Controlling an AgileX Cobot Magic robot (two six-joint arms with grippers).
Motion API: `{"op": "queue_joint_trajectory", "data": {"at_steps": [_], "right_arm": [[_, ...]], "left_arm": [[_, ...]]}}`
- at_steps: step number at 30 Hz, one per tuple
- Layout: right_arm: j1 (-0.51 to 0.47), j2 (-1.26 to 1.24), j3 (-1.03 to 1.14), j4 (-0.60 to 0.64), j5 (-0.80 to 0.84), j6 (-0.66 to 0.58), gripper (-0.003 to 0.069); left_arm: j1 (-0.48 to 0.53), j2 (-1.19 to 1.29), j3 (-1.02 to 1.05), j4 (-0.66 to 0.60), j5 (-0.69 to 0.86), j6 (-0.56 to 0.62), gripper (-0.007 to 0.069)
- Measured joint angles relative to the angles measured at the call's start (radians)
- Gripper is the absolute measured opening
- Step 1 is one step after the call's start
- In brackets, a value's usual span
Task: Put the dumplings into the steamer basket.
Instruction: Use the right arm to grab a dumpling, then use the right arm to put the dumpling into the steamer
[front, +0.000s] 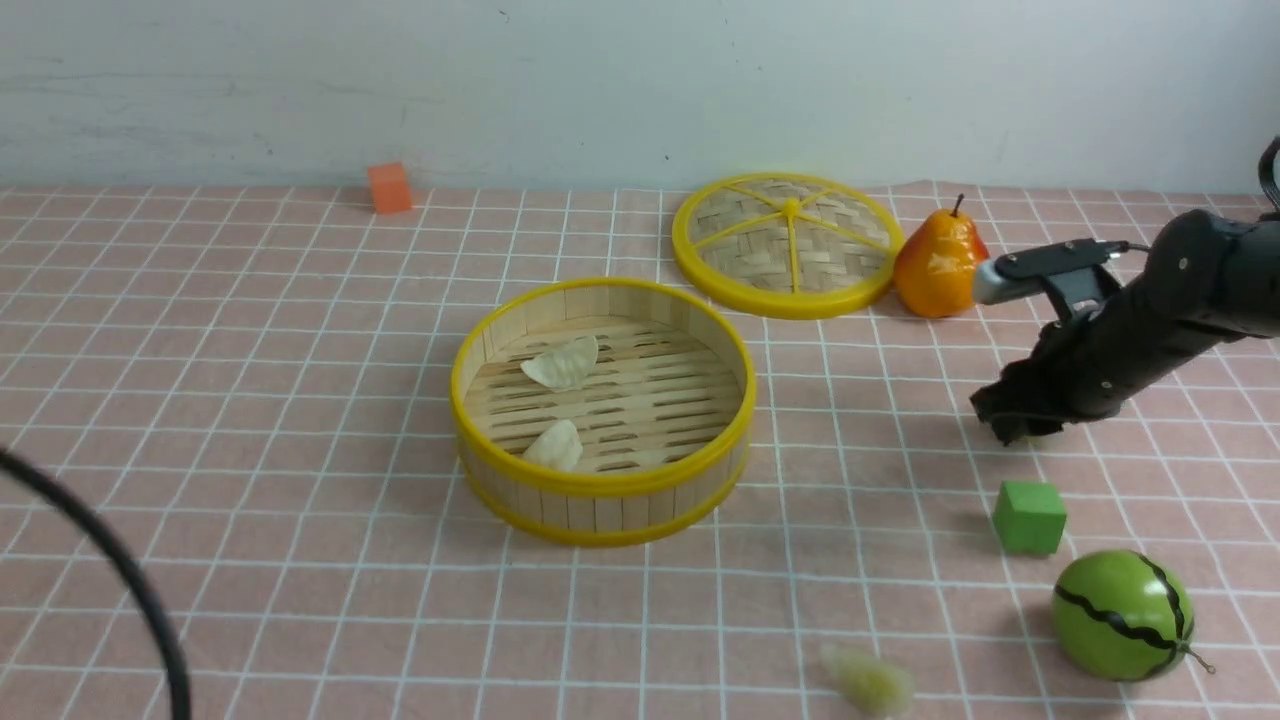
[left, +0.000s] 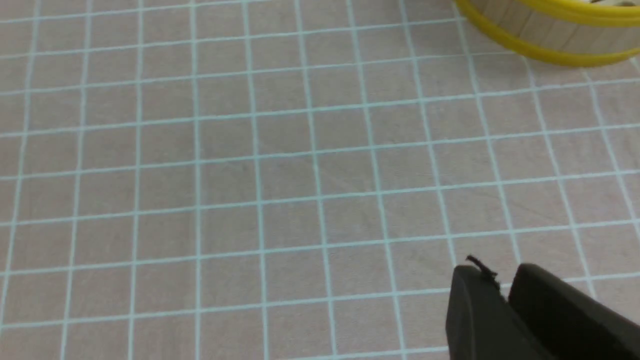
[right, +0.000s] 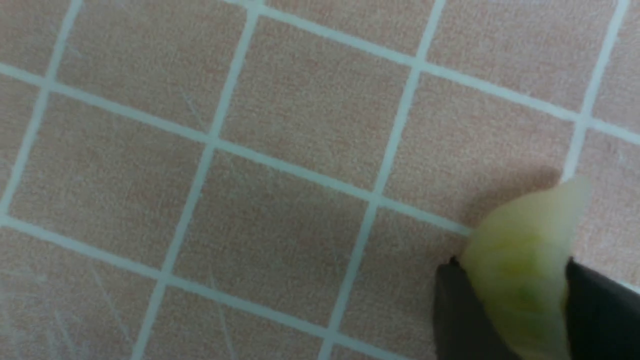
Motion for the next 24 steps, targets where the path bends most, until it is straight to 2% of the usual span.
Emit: {"op": "queue_joint_trajectory", "data": {"at_steps": [2, 7, 10, 13, 18, 24], "right_arm": [[0.009, -0.001, -0.010, -0.011, 0.018, -0.021, 0.0195], [0.051, -0.040, -0.088, 0.023, 0.099, -0.032, 0.0197], [0.137, -0.082, -0.201, 0.104, 0.151, -0.039, 0.0197], [0.292, -0.081, -0.324, 0.211, 0.182, -0.041, 0.0197], [0.414, 0.042, -0.392, 0.196, 0.099, -0.043, 0.0197], [0.434, 0.189, -0.445, 0.171, 0.051, -0.043, 0.0218]], "left_arm": [[0.000, -0.068, 0.078, 0.025, -0.025, -0.065, 0.0055], [0.000, -0.136, 0.226, 0.028, -0.118, -0.139, -0.0005], [0.000, -0.176, 0.274, 0.025, -0.236, -0.168, -0.0013], [0.000, -0.204, 0.275, 0.045, -0.331, -0.172, -0.0013], [0.000, -0.206, 0.275, 0.050, -0.348, -0.180, -0.0013], [0.000, -0.206, 0.275, 0.043, -0.348, -0.185, -0.0013]]}}
